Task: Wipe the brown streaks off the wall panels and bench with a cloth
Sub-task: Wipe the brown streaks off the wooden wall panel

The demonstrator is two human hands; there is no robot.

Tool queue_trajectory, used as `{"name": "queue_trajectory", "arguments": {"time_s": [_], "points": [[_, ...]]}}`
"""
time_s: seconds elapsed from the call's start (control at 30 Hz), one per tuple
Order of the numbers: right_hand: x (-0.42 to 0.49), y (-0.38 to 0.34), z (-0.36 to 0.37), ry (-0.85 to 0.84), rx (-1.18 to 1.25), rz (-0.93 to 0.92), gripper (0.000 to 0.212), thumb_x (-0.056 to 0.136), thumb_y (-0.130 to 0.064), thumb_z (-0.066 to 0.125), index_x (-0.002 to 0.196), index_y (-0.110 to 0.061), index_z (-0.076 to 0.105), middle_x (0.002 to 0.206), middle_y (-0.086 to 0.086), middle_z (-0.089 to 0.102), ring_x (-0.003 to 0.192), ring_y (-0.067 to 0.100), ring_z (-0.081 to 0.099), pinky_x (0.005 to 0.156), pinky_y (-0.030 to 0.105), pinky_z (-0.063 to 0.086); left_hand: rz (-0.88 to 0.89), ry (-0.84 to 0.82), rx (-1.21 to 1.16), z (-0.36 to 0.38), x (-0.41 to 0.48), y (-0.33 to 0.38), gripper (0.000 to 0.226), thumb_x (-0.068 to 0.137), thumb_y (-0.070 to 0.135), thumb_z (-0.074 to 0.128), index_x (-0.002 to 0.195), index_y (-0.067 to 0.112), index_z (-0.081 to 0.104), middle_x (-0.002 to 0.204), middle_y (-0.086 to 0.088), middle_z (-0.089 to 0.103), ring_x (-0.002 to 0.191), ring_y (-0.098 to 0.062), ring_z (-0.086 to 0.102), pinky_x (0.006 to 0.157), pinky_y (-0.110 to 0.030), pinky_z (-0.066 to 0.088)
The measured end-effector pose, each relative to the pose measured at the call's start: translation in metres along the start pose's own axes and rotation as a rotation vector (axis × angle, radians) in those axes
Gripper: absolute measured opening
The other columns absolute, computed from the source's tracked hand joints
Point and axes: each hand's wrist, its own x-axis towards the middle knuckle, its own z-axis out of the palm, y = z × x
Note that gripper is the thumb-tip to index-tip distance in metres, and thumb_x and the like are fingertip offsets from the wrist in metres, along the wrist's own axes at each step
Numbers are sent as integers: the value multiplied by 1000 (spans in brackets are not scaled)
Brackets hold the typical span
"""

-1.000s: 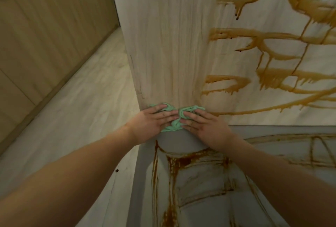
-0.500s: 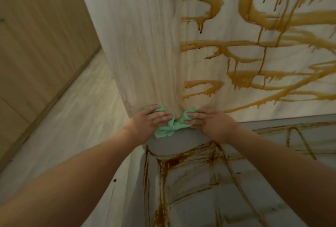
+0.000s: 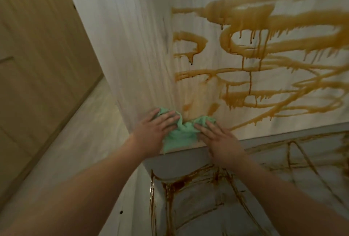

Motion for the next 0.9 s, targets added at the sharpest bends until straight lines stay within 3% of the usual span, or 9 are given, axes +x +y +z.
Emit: {"name": "queue_trajectory", "arguments": {"time_s": [0.13, 0.23, 0.3, 0.47, 0.57, 0.67, 0.8, 0.9], "points": [[39, -22, -39, 225, 213, 361, 75, 86, -37, 60, 156, -16, 41, 173, -3, 15, 154, 36, 22, 124, 51, 29, -85, 239, 55, -42, 20, -37, 62, 93, 27, 37, 154, 22, 48, 166, -5, 33, 154, -25, 30, 122, -52, 29], [76, -32, -80, 492, 315, 585, 58, 94, -39, 53, 143, -8, 54, 160, 14, 35, 139, 41, 38, 114, 51, 37, -139, 348, 84, -78, 38, -69, 60, 99, 25, 37, 159, 21, 39, 168, -5, 29, 155, -26, 29, 121, -51, 32], [94, -36, -101, 625, 348, 748, 48, 100, -43, 54, 127, -4, 63, 144, 19, 44, 126, 39, 43, 103, 52, 45, -141, 372, 88, -95, 44, -87, 59, 99, 24, 36, 157, 18, 43, 167, -4, 32, 150, -31, 36, 118, -50, 36], [119, -41, -128, 525, 381, 1025, 73, 97, -73, 43, 113, -5, 65, 137, 14, 45, 124, 35, 39, 99, 51, 38, -123, 398, 138, -104, 42, -106, 53, 96, 25, 43, 147, 15, 56, 159, -6, 46, 125, -36, 46, 101, -50, 39], [124, -39, -137, 434, 368, 1089, 88, 88, -84, 42, 122, -6, 60, 140, 14, 47, 124, 36, 40, 97, 50, 35, -128, 412, 185, -102, 38, -102, 52, 94, 26, 58, 145, 15, 58, 156, -6, 50, 125, -34, 41, 97, -51, 33], [130, -42, -142, 438, 396, 1100, 88, 85, -80, 55, 128, -3, 53, 142, 15, 45, 126, 37, 42, 101, 50, 37, -146, 401, 165, -105, 32, -101, 52, 93, 28, 69, 142, 12, 61, 150, -6, 55, 123, -32, 42, 97, -52, 33], [135, -58, -138, 614, 652, 1006, 86, 85, -55, 77, 138, 3, 42, 148, 22, 37, 133, 40, 39, 111, 49, 41, -138, 321, 113, -107, 20, -104, 60, 92, 39, 66, 142, 7, 59, 152, -6, 54, 119, -32, 45, 93, -52, 39], [134, -68, -129, 631, 660, 958, 99, 84, -63, 74, 146, 3, 33, 154, 25, 33, 140, 42, 33, 114, 49, 38, -107, 312, 118, -110, 11, -109, 60, 92, 43, 61, 140, 8, 62, 152, -4, 55, 119, -30, 48, 93, -51, 36]]}}
